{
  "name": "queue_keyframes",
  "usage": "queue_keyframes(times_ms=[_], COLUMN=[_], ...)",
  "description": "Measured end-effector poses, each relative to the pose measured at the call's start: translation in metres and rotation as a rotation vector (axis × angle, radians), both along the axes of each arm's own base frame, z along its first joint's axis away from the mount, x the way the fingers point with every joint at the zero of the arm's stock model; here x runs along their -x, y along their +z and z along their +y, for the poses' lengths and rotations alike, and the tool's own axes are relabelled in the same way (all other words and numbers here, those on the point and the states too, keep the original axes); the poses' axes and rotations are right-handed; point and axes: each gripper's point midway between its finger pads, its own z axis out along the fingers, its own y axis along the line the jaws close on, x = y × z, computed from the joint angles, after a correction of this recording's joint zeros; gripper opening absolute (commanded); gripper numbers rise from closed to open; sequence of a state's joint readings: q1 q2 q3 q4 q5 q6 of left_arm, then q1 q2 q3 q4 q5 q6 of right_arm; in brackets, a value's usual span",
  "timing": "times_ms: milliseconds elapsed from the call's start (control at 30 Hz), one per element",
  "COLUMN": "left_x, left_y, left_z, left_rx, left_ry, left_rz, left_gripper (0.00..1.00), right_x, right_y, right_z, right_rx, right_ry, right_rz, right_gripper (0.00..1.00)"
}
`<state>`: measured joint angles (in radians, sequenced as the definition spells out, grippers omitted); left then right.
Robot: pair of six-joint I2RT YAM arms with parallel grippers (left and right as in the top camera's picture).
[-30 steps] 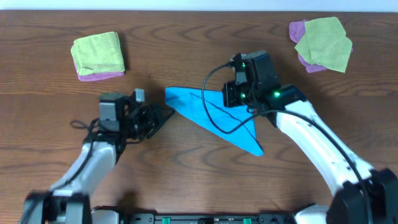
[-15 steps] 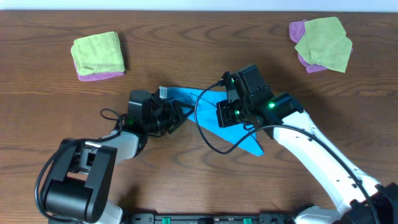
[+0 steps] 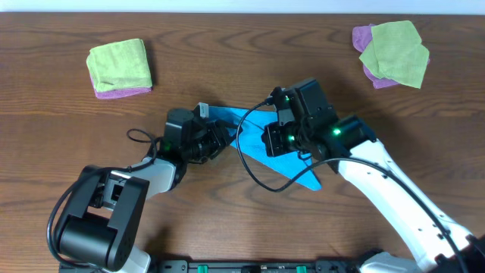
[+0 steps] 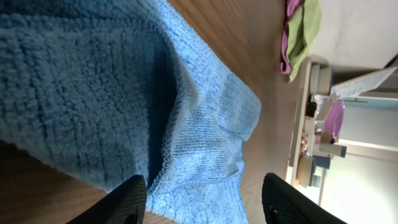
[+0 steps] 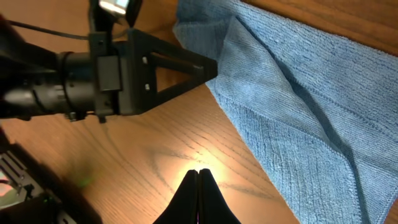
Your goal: Fold the cloth
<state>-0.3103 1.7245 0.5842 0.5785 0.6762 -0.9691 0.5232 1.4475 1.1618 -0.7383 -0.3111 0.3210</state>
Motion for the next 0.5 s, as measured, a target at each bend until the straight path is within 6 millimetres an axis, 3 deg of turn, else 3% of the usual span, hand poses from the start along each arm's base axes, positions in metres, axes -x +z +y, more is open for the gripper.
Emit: queue_keyframes(times_ms=[500], left_x=[-0.014], left_y=[-0.001], left_z=[0.0], left_rx=[-0.004], left_ry=[0.043], left_rz=[-0.046], left_gripper=[0.58], right_x=[0.003], right_y=[0.003], right_z=[-0.001], right_rx=[-0.004], right_ry=[0.002], right_rz=[0.0], right_gripper=[0.01])
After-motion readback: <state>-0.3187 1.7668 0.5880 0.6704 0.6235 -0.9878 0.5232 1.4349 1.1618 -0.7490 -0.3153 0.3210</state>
